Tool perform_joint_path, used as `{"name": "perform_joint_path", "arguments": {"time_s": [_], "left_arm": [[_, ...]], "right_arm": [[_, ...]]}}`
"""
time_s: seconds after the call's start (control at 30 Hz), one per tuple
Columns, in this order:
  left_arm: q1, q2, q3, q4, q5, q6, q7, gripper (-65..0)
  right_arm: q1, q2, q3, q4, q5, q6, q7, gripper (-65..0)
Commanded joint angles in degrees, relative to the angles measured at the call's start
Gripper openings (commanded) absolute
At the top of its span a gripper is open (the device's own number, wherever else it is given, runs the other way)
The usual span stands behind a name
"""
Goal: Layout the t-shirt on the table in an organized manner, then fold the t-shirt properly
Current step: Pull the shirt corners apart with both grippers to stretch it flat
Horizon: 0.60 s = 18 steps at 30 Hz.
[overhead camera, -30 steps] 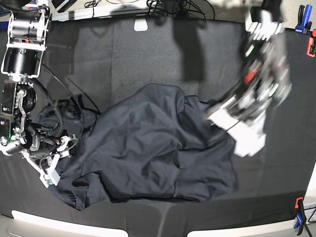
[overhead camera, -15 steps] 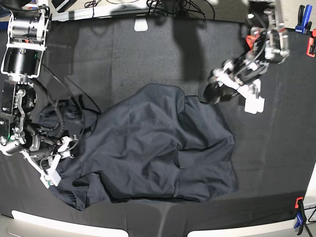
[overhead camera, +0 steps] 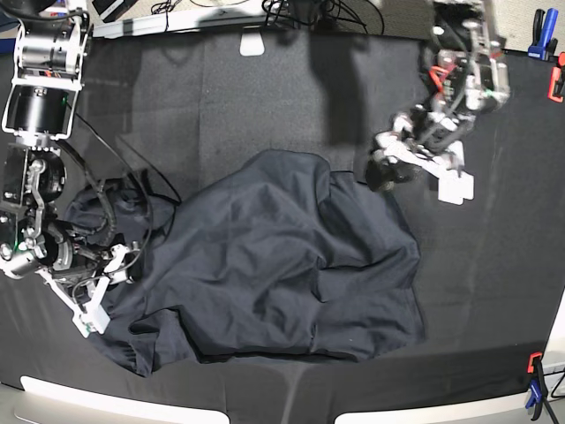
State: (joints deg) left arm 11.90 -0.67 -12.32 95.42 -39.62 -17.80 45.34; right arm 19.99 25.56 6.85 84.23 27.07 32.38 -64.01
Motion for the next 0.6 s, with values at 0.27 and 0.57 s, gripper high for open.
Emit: {"name": "perform_joint_path", "arguments": {"time_s": [0.27,0.57], "left_arm": [[-2.8,1.1,0.3,0.9,7.3,-0.1,-3.5,-34.3],[-4.7,1.1,0.7,-0.2,11.1,4.5,-1.8,-34.3]], "right_arm": [[1.6,0.9,0.4,1.0,0.6,0.3,0.5,-36.8],[1.6,0.9,0.4,1.0,0.6,0.3,0.5,-36.8]]}}
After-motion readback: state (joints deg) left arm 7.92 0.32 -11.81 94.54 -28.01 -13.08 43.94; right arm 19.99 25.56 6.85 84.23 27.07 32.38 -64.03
